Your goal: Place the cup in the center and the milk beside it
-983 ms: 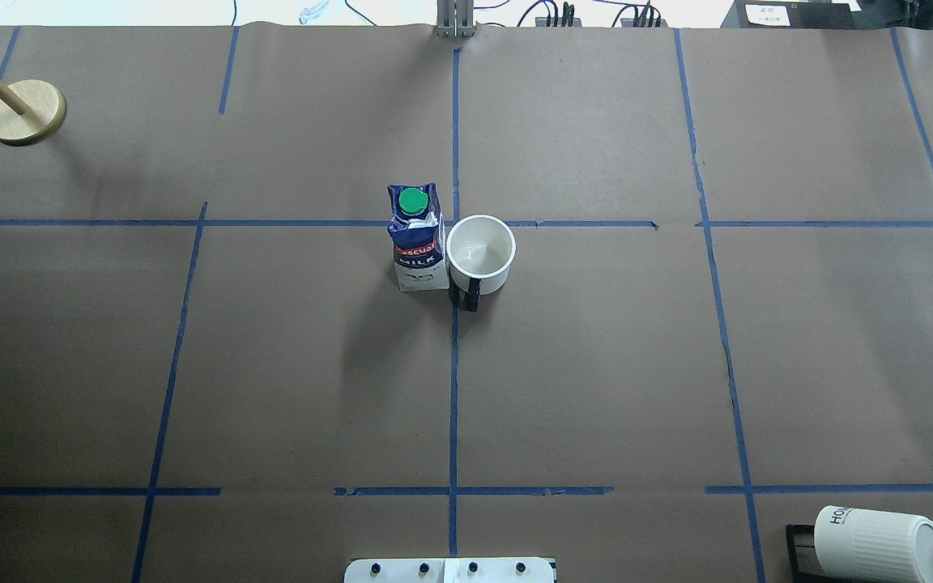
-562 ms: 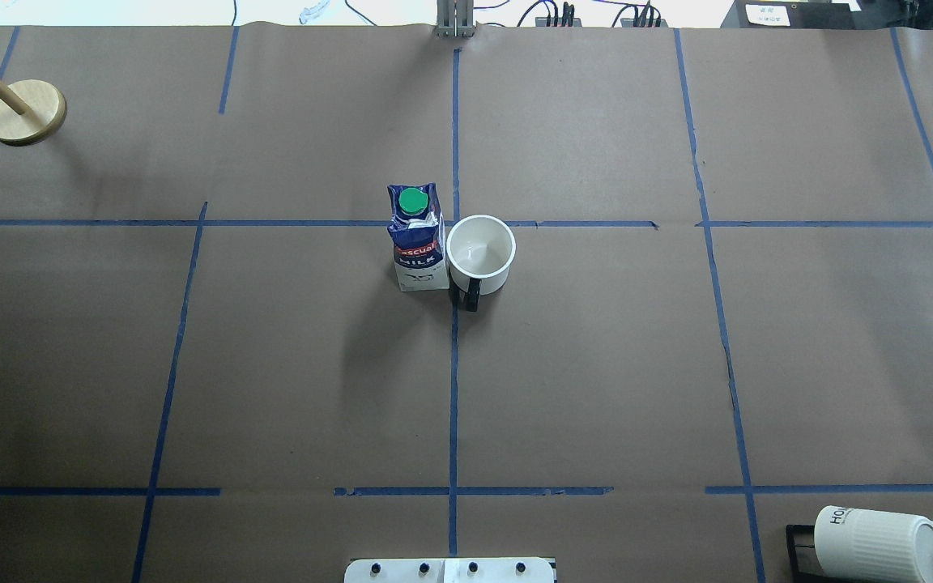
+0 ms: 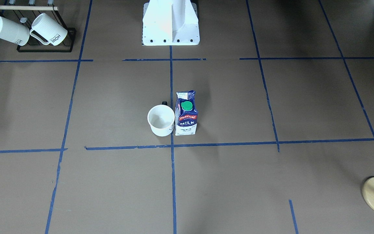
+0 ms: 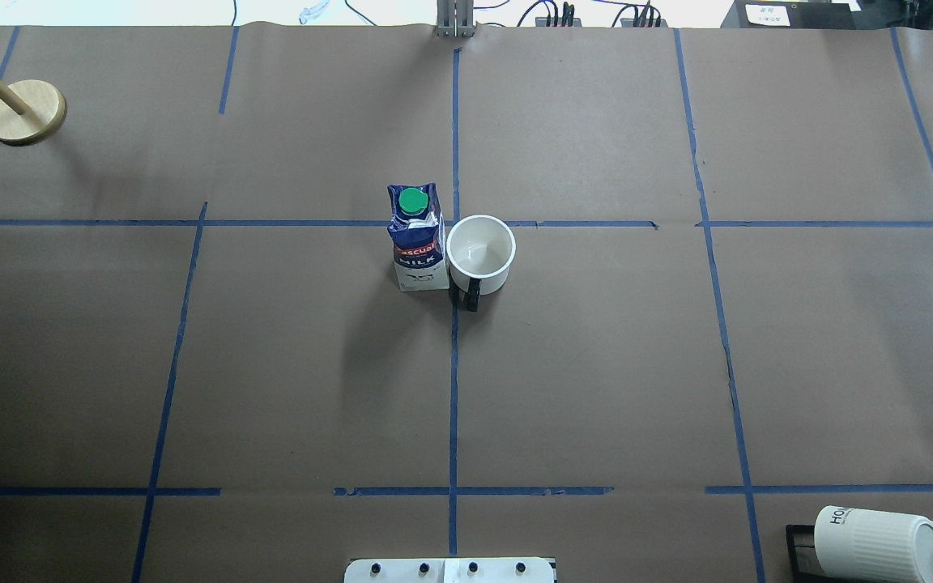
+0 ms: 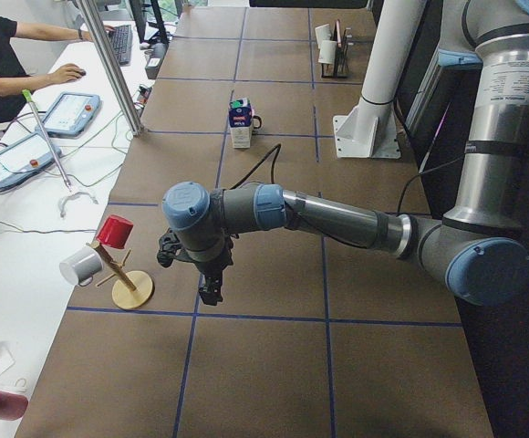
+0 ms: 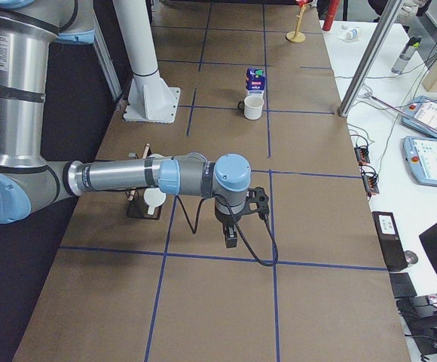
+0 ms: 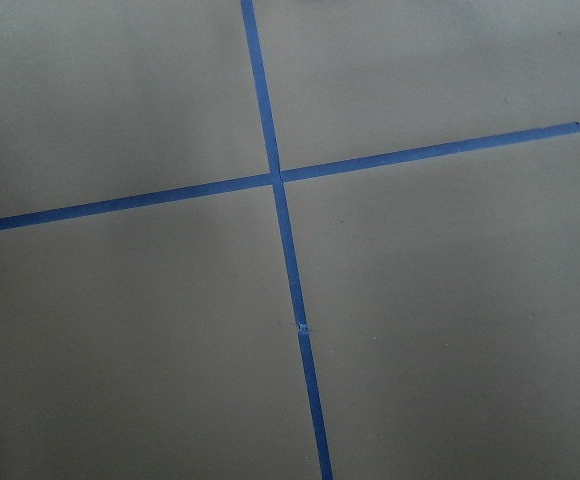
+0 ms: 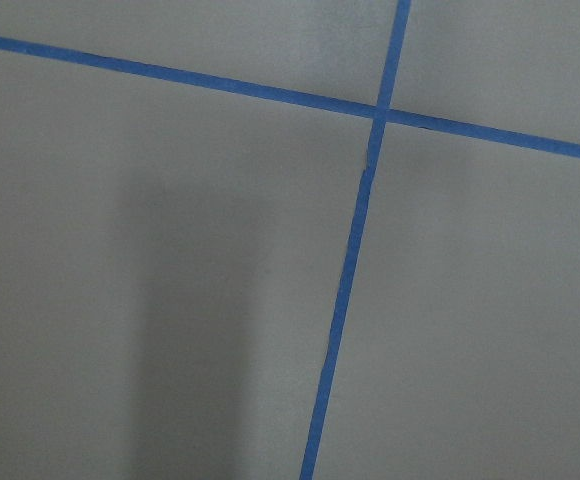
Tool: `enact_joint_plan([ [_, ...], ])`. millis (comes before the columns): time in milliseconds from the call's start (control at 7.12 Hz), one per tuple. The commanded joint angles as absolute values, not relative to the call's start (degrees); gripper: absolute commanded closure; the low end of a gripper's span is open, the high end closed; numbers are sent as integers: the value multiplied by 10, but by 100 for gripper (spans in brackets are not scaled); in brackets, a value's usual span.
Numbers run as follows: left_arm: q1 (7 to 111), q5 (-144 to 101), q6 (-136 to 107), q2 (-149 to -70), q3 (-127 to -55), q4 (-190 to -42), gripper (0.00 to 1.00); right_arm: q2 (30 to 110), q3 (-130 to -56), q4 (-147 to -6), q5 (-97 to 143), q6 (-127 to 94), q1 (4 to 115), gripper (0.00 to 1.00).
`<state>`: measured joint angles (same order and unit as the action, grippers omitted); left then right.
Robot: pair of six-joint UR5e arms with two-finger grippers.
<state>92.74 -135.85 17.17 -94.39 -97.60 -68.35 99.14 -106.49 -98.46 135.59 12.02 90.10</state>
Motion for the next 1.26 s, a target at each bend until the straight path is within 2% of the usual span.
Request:
enact_joint_plan([
  [0,929,-1359,170,-908,-989,-684,0,991,-1061,-984,1356,122,901,0],
  [421,926,-1357,128,-881,-1034,-686,0,979,-1039,-984,1357,122,896,0],
  [1124,926,-1356,126,-878,-1034,-686,0,973,-1022,-983,1358,122,895,0],
])
